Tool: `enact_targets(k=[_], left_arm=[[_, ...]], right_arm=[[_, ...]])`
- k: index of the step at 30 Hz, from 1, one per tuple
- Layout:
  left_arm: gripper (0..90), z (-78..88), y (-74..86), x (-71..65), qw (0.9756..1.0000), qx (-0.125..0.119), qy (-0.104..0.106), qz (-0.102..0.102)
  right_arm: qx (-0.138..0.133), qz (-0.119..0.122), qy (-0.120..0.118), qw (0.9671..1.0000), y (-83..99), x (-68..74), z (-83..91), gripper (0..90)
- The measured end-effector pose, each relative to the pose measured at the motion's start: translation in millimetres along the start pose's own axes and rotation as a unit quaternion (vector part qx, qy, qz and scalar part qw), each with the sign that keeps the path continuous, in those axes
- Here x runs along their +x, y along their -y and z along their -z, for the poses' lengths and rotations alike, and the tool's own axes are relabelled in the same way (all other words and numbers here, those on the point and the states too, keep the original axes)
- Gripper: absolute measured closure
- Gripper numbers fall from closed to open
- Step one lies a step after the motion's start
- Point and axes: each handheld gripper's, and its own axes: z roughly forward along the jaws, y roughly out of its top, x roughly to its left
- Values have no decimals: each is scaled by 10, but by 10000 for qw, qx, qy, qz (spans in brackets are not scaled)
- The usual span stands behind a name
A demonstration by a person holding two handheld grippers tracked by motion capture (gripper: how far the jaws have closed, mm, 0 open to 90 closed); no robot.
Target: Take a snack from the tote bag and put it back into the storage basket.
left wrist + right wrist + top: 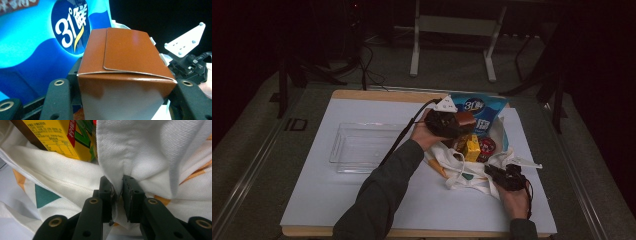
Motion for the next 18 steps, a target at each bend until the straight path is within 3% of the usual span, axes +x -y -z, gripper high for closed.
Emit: enact_targets(k=[8, 14, 18], left_arm=[[434, 131, -69, 4, 9997, -228, -94, 48], [435, 277, -170, -9, 9988, -456, -154, -25], [435, 341, -218, -2, 9986, -486, -184, -55]], right_arm=[[-15, -12, -9, 10000, 4, -2, 0, 777], [-35, -6, -9, 10000, 6, -4, -2, 777], [-45, -19, -13, 10000, 7, -3, -2, 777]])
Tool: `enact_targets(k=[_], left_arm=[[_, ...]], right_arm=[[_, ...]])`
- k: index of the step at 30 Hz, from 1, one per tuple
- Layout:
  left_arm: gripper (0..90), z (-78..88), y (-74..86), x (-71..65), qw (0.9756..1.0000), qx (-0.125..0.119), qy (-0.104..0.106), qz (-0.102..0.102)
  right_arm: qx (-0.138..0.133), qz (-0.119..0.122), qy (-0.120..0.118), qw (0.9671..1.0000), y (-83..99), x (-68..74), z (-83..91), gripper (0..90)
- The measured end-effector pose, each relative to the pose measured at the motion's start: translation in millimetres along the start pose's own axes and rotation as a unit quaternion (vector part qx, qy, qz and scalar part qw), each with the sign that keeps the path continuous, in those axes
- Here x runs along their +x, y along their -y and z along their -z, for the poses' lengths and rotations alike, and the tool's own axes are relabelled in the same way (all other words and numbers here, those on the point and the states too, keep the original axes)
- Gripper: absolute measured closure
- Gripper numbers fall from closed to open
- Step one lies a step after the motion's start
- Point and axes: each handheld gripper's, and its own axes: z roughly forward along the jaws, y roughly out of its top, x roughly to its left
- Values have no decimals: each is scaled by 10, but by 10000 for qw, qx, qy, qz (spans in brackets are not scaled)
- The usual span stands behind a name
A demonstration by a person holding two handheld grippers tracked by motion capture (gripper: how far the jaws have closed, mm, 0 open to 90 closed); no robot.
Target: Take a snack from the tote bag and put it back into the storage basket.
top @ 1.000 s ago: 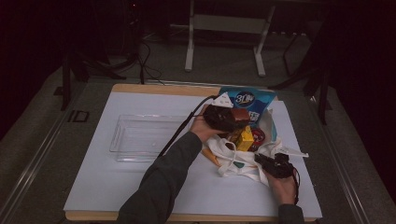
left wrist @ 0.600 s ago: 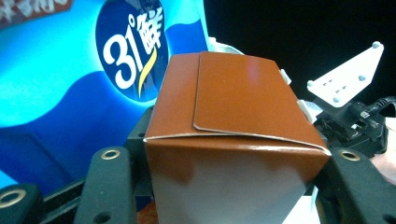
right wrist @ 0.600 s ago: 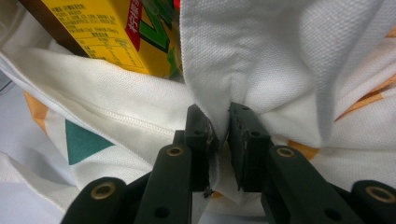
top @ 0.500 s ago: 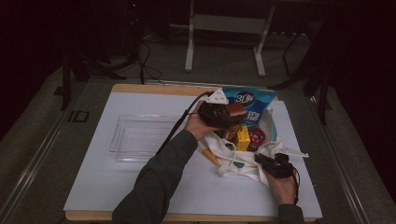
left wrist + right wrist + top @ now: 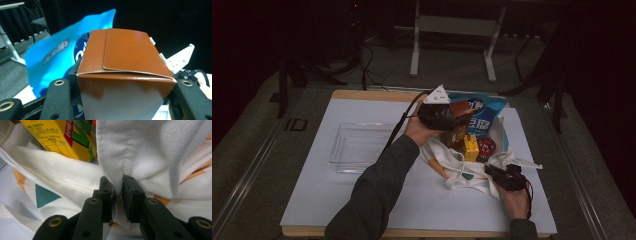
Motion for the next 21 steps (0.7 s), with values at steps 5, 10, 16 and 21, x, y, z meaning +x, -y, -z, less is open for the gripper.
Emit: enact_targets(k=[5, 10, 16, 21], left_arm=[[434, 77, -65, -4, 9999, -102, -7, -66], [434, 160, -114, -20, 9997, -221, -13, -98], [435, 256, -144, -27, 9995, -272, -4, -136], [435, 338, -172, -30, 9994, -326, 10, -141]], right_arm=[[-5, -9, -9, 10000, 2, -4, 1, 776], [-9, -6, -10, 10000, 3, -5, 1, 776], [-7, -13, -12, 10000, 4, -4, 2, 776], [-6, -18, -17, 10000, 5, -5, 2, 776]])
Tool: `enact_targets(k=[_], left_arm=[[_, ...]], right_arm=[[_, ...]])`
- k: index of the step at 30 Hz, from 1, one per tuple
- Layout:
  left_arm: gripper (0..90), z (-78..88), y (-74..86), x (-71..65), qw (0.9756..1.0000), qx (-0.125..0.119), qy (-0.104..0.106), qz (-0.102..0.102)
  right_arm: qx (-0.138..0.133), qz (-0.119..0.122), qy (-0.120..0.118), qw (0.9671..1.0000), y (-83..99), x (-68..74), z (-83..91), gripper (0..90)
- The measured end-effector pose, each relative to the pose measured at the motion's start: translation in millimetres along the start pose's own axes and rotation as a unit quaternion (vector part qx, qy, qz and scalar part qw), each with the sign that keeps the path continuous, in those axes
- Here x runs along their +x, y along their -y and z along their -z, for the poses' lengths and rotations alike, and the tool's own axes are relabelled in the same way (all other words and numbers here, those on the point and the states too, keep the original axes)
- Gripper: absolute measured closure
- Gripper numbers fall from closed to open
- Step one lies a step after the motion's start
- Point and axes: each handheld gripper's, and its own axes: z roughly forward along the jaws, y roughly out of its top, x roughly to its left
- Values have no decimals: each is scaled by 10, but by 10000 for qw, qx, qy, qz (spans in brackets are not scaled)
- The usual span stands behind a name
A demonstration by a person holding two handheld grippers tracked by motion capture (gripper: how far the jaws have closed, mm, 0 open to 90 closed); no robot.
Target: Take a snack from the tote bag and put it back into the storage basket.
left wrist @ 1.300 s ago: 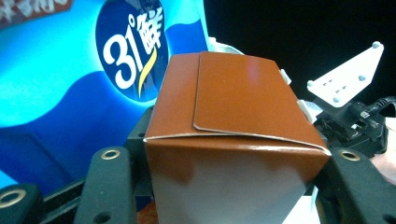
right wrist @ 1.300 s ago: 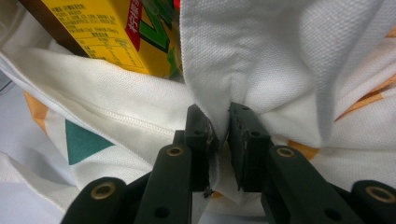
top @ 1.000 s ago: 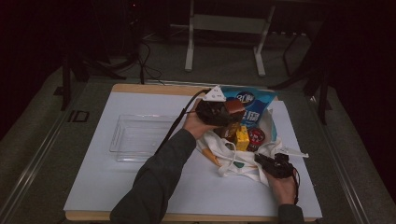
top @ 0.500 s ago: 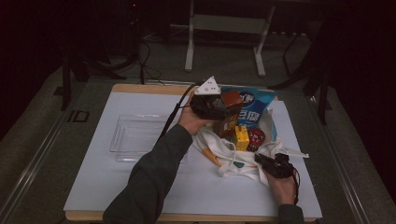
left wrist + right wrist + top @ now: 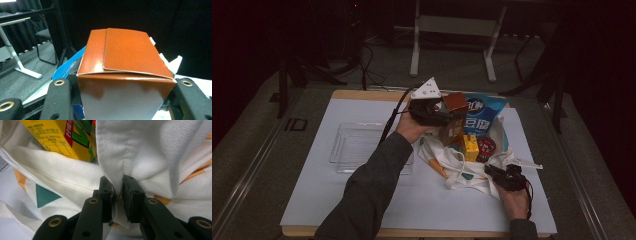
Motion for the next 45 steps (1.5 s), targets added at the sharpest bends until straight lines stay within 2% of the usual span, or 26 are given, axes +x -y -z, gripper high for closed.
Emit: enact_targets(k=[16, 30, 45], left_arm=[[435, 289, -26, -8, 9996, 110, 120, -215], [435, 556, 13, 73, 9997, 163, 101, -150], [434, 750, 44, 118, 9993, 299, 99, -208]], right_arm=[[-7, 2, -3, 10000, 5, 2, 1, 770], [-15, -3, -10, 10000, 6, -1, 0, 770], [-20, -15, -35, 10000, 7, -5, -1, 758]])
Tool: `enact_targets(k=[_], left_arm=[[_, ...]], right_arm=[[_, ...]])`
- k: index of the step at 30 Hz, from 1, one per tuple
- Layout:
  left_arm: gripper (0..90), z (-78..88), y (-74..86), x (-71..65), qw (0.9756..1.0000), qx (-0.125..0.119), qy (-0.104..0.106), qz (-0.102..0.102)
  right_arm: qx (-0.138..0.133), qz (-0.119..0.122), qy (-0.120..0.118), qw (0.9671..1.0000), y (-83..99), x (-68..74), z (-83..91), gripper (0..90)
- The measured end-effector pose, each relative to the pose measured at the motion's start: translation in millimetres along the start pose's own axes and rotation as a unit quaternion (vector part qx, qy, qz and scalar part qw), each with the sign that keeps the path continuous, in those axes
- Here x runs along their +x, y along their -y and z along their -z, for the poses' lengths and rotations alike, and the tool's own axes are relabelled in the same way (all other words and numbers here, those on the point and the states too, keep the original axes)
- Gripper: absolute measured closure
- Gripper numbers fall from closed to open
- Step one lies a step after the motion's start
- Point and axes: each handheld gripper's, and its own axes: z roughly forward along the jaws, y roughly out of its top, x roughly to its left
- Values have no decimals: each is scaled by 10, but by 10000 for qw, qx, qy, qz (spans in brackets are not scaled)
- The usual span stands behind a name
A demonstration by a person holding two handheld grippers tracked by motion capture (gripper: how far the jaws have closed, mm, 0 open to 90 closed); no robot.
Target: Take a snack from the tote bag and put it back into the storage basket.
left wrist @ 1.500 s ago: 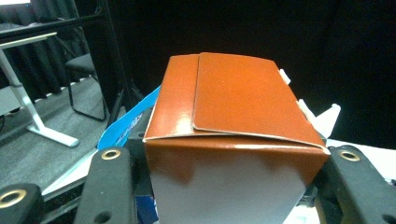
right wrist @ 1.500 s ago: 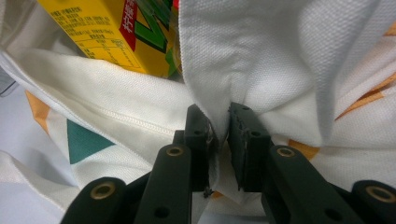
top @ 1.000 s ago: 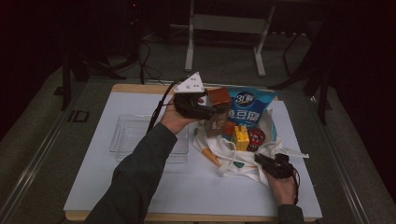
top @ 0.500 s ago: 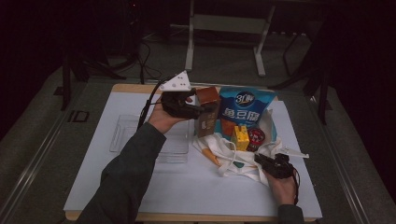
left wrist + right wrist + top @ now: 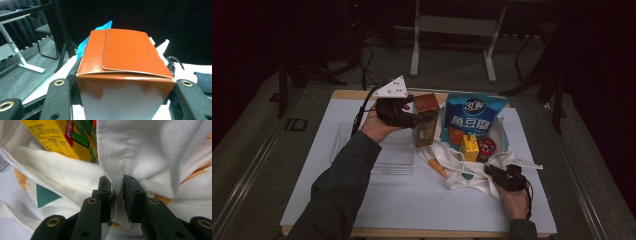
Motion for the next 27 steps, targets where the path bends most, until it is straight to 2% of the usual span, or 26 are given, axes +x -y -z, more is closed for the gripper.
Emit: enact_targets(k=[4, 10, 18, 23, 27], left_arm=[[435, 31, 7, 1, 9999, 56, -71, -67], [434, 100, 48, 28, 9999, 123, -93, -43], [434, 225, 202, 97, 9993, 299, -203, 45], [434, 301, 272, 118, 9978, 640, -175, -83], [434, 350, 301, 136, 9974, 693, -165, -83]], right_arm=[[4, -6, -8, 10000, -1, -2, 0, 756], [5, -1, -2, 10000, -1, 0, -1, 756], [4, 2, 0, 10000, -1, 0, -1, 755], [2, -2, 0, 10000, 0, -1, -1, 755], [2, -2, 3, 10000, 0, 0, -1, 755]])
